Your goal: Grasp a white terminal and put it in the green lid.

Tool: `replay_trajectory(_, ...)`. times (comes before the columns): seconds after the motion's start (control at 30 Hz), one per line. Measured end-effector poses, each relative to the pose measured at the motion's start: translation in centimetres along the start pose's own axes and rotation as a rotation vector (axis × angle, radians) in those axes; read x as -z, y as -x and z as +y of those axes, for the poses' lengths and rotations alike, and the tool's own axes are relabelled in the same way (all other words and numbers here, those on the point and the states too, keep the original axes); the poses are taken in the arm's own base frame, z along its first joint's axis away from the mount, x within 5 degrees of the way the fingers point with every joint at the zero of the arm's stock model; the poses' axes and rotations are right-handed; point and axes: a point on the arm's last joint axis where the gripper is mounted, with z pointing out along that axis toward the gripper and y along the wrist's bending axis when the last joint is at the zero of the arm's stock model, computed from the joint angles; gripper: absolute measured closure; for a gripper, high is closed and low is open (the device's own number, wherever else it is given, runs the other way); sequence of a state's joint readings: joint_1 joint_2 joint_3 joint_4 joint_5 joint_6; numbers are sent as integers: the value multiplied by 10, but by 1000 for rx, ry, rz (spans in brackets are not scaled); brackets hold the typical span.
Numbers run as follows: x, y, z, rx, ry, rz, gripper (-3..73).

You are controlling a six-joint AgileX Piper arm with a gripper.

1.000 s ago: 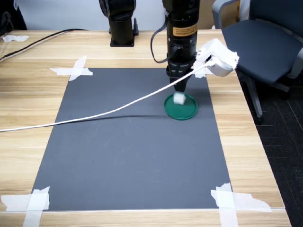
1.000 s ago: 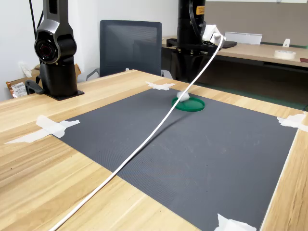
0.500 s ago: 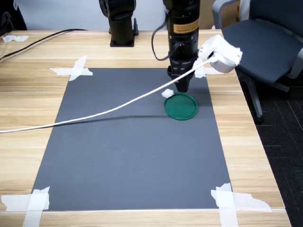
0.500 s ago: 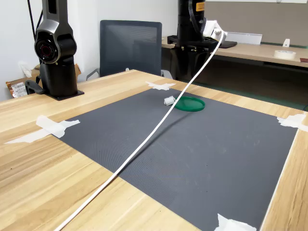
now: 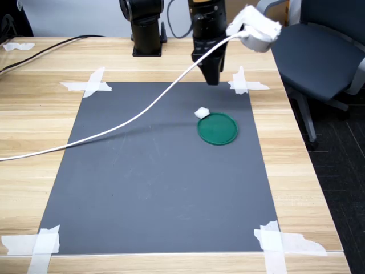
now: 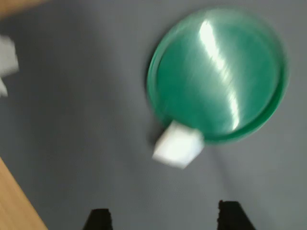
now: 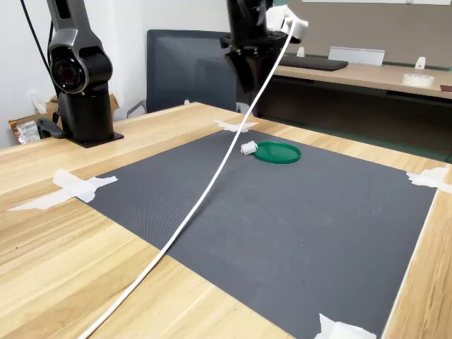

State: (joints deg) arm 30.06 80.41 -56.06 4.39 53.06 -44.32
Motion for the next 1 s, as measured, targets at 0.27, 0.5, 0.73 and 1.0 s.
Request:
replay_trajectory(0.27,9,-19,12,-120,-74,-17,255)
replay_trajectory(0.5,20,-37,29,-165,-98,-51,255)
replay_trajectory(0.73,20,-42,34,-187,-115,-86,255)
replay_trajectory(1.0,10,-34,26,-254,-147,-135,255)
